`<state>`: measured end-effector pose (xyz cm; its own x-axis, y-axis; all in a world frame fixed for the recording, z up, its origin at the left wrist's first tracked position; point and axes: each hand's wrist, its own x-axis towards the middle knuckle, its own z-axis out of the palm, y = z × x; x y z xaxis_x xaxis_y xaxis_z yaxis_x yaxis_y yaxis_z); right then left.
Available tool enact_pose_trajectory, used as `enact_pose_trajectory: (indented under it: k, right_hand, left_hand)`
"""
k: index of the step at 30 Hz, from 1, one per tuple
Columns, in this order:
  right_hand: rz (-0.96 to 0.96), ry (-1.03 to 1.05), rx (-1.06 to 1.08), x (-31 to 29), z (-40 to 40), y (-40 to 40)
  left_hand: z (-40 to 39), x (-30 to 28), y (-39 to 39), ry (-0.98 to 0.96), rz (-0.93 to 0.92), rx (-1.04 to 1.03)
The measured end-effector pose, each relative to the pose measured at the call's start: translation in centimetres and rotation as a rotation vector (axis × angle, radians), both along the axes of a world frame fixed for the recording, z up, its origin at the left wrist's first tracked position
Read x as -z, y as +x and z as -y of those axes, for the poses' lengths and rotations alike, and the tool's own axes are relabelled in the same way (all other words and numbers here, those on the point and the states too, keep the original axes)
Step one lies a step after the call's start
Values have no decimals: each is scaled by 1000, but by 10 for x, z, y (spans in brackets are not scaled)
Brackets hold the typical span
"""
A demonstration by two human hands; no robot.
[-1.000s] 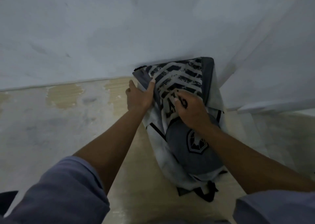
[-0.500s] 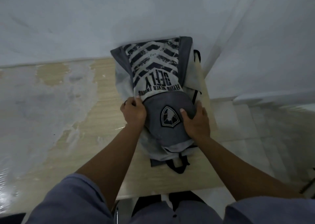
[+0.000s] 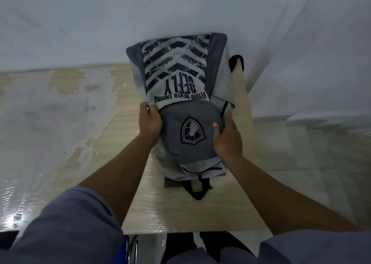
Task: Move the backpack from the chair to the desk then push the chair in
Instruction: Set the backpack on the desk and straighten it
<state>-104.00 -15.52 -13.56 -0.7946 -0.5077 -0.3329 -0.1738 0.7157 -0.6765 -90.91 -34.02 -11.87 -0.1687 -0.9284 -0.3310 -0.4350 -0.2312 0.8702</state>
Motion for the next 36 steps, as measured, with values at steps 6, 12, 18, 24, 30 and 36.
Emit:
enact_pose_trajectory:
  k: [6,12,18,24,30,36]
  right_hand:
    - [-138,59,117,-9,-12,10]
    - [-173,98,101,-11,-21,6]
    - [-222,57,6,-29,-18,3]
    - [-417,-80,-157,-80,-3,14]
    - [-562,-137,-251,-128,0,55]
    - [-667,-191,-290,-161,-7,134]
  left_hand:
    - [-6,-6,-12,56,-89,68]
    - [0,-4,-9,8,41,104]
    - [-14,-26,8,-205,251,139]
    - [-41,-72,24,-378,340,325]
    - [-46,-121,63,-580,371,468]
    - [-54,-152,149,-779,454,537]
